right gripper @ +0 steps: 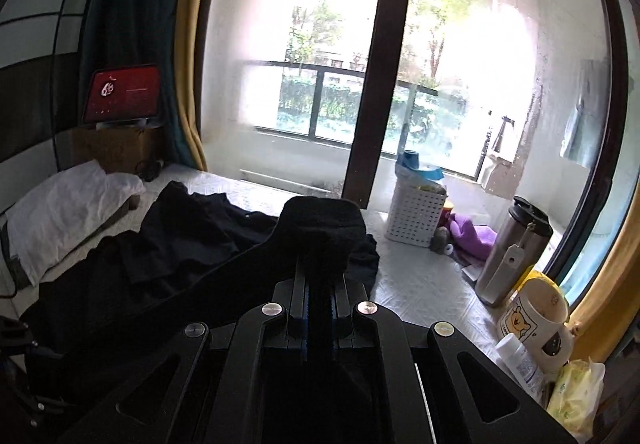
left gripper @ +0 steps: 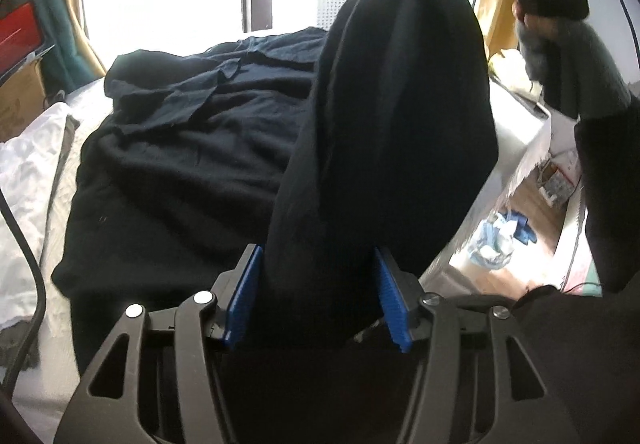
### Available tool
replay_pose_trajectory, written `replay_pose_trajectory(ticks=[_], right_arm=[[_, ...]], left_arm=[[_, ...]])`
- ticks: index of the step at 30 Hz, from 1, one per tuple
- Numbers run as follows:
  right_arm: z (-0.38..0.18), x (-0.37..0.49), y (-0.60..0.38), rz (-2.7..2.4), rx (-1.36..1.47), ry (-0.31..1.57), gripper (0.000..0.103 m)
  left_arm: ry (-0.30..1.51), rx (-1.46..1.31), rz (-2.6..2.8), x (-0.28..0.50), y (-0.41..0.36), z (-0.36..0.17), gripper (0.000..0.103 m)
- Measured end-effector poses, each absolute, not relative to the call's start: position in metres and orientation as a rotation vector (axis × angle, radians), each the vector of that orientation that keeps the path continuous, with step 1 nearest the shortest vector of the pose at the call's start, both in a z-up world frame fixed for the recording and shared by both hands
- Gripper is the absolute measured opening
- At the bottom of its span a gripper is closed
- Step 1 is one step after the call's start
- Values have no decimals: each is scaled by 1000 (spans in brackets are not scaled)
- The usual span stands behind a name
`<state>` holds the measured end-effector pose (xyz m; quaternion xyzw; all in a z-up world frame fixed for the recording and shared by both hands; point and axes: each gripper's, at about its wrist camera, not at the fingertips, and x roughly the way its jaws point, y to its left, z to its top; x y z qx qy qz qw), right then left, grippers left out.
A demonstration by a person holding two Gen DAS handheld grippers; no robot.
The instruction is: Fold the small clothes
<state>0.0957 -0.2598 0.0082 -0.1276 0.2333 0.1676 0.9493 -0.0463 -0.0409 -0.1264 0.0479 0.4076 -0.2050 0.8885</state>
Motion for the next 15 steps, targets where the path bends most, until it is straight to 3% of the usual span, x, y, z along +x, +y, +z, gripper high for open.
replay_pose_trajectory(ticks=[7, 12, 15], right_arm=[[7, 98, -266, 320, -247, 478, 7], [8, 96, -272, 304, -232, 478, 7], [9, 95, -279, 290, -217, 477, 7]], left_arm=[[842, 170, -399, -62, -22, -131, 42], [772, 105, -319, -65, -2, -117, 10], [714, 35, -280, -63, 13, -104, 8]])
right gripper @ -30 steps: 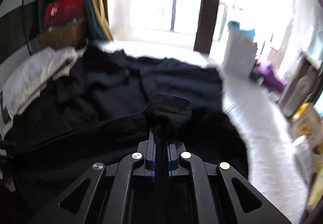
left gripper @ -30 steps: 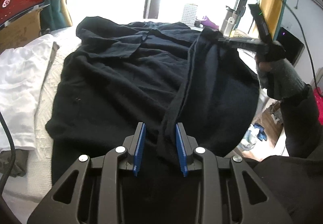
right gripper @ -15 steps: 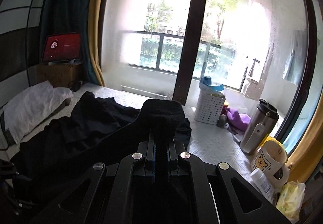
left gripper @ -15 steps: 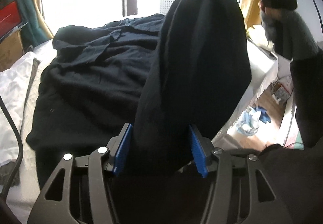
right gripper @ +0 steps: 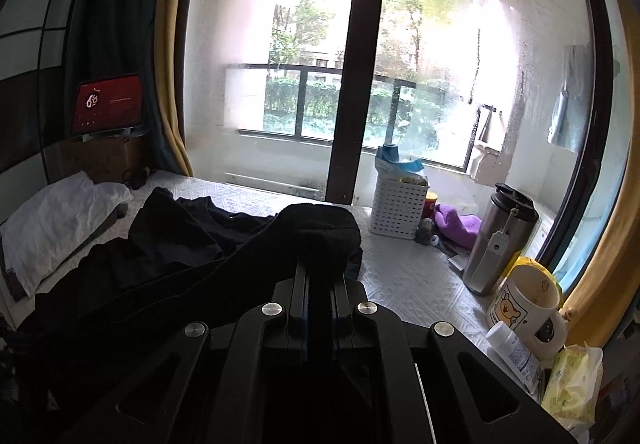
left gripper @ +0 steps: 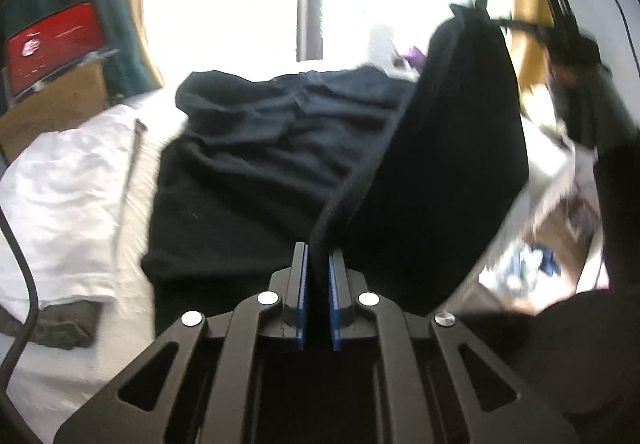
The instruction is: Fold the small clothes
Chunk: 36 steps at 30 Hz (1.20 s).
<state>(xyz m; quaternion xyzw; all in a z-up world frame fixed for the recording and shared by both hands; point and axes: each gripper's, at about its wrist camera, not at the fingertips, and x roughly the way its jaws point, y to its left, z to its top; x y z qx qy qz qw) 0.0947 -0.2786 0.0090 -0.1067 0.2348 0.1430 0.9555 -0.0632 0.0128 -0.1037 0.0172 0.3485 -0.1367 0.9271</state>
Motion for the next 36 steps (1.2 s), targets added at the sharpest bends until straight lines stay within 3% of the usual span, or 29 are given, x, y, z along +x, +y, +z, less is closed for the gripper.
replay_pose_trajectory(ticks=[11, 22, 23, 24, 26, 30, 36], right_arm=[[-13, 93, -296, 274, -145, 524, 7], [-75, 114, -318, 246, -89, 679, 7], [-78, 116, -319, 246, -84, 688, 7], [-82, 118, -320, 246, -80, 699, 7], [-87, 119, -320, 244, -83, 711, 7], [-86, 117, -319, 242, -87, 711, 7], [-78, 111, -320, 236, -84, 695, 7]], left_arm=[[674, -34, -219, -33, 44, -89, 8], [705, -66, -138, -8, 87, -87, 10], [718, -58, -143, -12, 86, -86, 18], [731, -56, -153, -15, 85, -86, 33], [752, -57, -196, -29, 81, -84, 47], [761, -47, -276, -57, 65, -78, 61], [888, 34, -349, -75, 42, -105, 62]])
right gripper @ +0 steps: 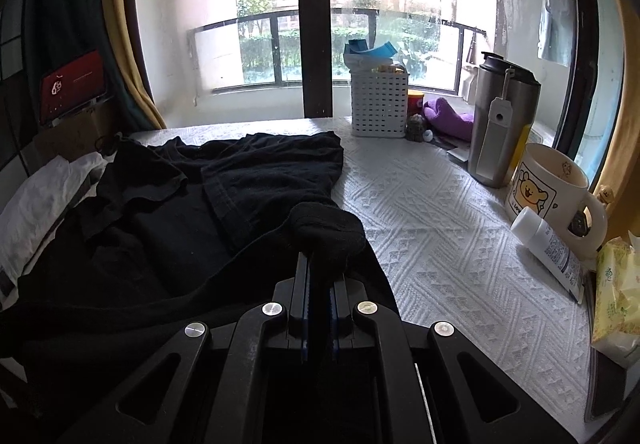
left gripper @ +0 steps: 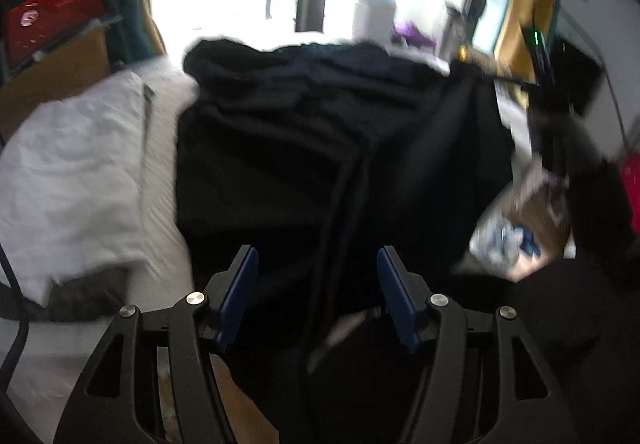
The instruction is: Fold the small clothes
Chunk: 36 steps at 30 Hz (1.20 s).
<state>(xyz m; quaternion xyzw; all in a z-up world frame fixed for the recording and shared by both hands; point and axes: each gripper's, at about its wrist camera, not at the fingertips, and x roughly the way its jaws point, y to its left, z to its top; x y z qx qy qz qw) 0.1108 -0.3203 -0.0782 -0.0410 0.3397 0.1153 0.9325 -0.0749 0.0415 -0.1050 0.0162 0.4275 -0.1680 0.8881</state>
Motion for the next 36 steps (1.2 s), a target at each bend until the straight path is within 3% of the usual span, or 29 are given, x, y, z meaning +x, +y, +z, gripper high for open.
replay_pose_trajectory(ticks=[4, 5, 6, 8, 14, 36], right_arm=[[-74, 105, -323, 231, -79, 689, 7], [-72, 103, -324, 230, -78, 686, 7], [-69, 100, -324, 229, -77, 681, 7], [-65, 94, -326, 227, -76, 670, 7], [-47, 74, -334, 215, -75, 626, 7], [13, 58, -352, 160, -67, 471, 7]], left_arm=[[914, 97, -341, -85, 37, -123, 61], [902, 112, -329, -87, 38, -124, 47], [897, 115, -319, -88, 40, -124, 24], [880, 100, -275, -86, 49, -121, 8], [737, 67, -220, -92, 63, -85, 4], [427, 130, -95, -40, 56, -4, 3]])
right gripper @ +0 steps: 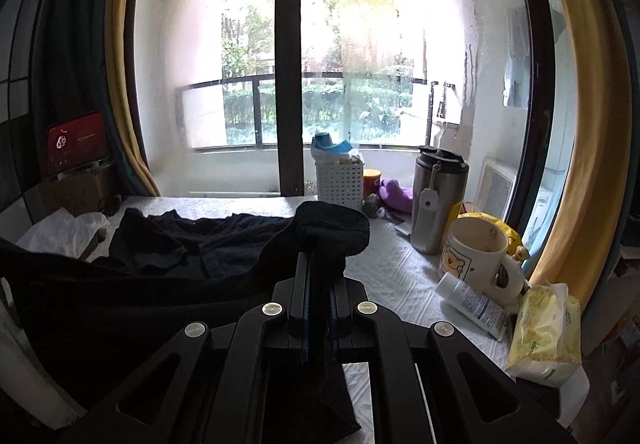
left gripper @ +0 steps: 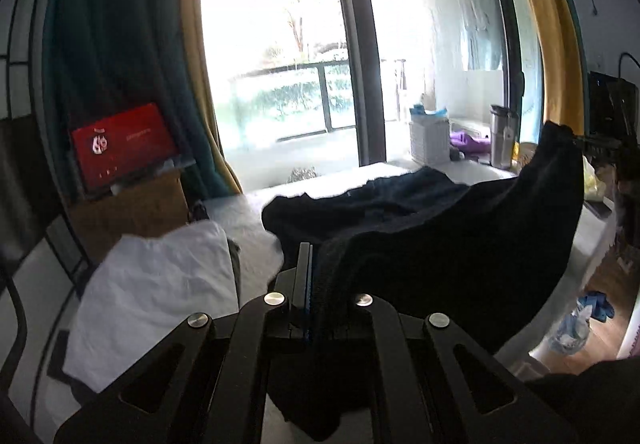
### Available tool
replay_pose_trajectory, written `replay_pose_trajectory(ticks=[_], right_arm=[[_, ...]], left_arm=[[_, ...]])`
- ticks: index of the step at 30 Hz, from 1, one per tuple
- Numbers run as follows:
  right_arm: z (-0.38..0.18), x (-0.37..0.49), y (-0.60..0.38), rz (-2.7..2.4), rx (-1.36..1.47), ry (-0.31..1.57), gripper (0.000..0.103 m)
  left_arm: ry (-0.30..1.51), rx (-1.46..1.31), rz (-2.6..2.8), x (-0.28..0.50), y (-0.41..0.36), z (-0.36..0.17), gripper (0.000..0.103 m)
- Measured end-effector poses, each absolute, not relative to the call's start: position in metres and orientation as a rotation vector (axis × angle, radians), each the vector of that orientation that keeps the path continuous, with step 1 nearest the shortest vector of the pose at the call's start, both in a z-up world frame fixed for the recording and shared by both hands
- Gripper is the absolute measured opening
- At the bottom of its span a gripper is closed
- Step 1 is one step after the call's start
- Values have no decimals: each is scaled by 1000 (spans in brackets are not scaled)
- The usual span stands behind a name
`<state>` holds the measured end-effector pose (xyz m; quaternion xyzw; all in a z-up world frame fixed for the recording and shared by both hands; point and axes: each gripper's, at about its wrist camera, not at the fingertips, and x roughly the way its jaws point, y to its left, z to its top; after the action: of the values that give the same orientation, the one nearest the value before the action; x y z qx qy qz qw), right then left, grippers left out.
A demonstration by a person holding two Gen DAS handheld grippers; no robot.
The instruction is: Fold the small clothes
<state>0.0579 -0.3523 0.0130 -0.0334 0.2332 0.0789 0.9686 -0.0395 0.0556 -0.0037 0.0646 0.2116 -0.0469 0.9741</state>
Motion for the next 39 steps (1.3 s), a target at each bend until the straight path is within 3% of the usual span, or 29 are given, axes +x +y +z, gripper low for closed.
replay_pose_trajectory(ticks=[23, 39], right_arm=[[30, 162, -350, 132, -32, 467, 7], [3, 267, -332, 160, -33, 548, 7]], left_arm=[[380, 197, -73, 70, 59, 36, 4], [489, 192, -66, 170, 71, 10, 4]])
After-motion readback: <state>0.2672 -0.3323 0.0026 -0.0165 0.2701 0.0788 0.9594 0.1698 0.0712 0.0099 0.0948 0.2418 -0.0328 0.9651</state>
